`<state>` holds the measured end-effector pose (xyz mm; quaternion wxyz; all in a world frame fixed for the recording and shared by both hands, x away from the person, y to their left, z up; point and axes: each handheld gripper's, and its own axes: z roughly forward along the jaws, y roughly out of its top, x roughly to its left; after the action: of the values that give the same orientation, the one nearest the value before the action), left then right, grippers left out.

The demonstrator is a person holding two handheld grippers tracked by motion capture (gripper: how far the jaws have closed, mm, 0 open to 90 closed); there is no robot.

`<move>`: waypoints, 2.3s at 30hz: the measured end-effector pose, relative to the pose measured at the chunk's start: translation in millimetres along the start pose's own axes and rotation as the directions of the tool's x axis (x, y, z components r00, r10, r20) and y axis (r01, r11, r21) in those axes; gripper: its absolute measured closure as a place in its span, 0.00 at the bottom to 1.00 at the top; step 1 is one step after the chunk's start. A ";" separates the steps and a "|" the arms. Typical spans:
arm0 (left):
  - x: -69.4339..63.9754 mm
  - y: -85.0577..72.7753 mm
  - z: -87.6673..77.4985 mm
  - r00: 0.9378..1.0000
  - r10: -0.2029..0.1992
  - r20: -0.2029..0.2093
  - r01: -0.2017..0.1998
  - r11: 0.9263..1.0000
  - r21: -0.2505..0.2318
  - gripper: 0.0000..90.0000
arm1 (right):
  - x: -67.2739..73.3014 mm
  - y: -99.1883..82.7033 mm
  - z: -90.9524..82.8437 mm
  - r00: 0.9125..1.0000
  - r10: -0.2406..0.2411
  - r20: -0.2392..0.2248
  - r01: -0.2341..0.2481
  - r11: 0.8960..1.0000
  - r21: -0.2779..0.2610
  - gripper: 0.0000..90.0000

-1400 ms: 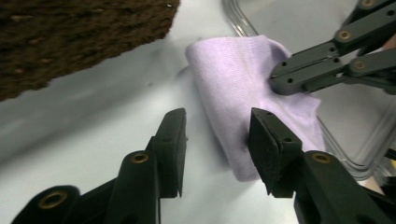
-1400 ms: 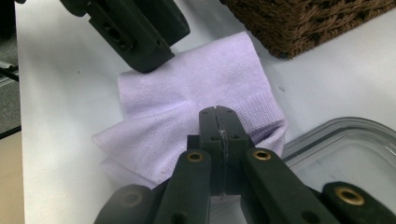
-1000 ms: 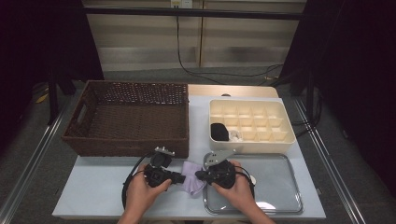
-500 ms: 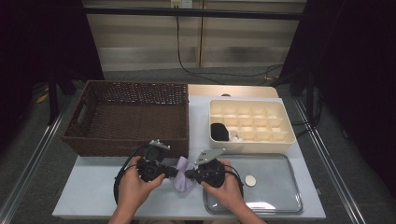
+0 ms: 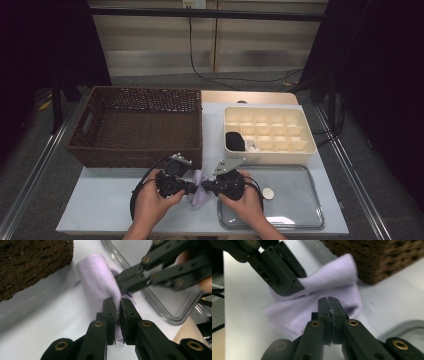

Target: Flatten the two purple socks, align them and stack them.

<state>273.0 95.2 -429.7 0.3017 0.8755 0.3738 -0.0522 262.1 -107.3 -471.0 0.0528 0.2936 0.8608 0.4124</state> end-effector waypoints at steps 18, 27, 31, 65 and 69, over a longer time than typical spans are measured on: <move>-18.4 8.3 25.1 0.998 0.047 0.033 -0.047 0.999 0.001 0.92 | -13.9 12.5 -32.0 0.998 0.027 0.059 -0.023 0.997 -0.072 1.00; -20.9 6.2 21.1 0.997 0.060 0.043 -0.058 0.998 -0.036 0.83 | -9.7 8.0 -5.2 1.000 0.008 0.027 -0.008 1.000 -0.001 1.00; -17.4 5.6 0.5 0.999 0.033 0.027 -0.031 0.997 -0.077 0.86 | -9.6 6.4 -2.9 1.000 0.012 0.028 -0.011 1.000 -0.003 1.00; -13.0 -8.9 5.3 0.999 0.034 0.007 -0.034 0.997 -0.073 0.88 | -1.3 0.6 -22.7 0.999 0.033 0.012 -0.032 0.999 -0.043 0.86; -5.0 -7.6 -7.9 0.999 0.025 -0.032 -0.029 0.994 -0.107 0.87 | 4.6 -2.5 -22.4 0.999 0.034 0.002 -0.034 0.999 -0.031 0.83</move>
<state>263.2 100.7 -425.3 0.3434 0.8636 0.3688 -0.0143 249.7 -121.2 -457.5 0.0514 0.3077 0.8492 0.4261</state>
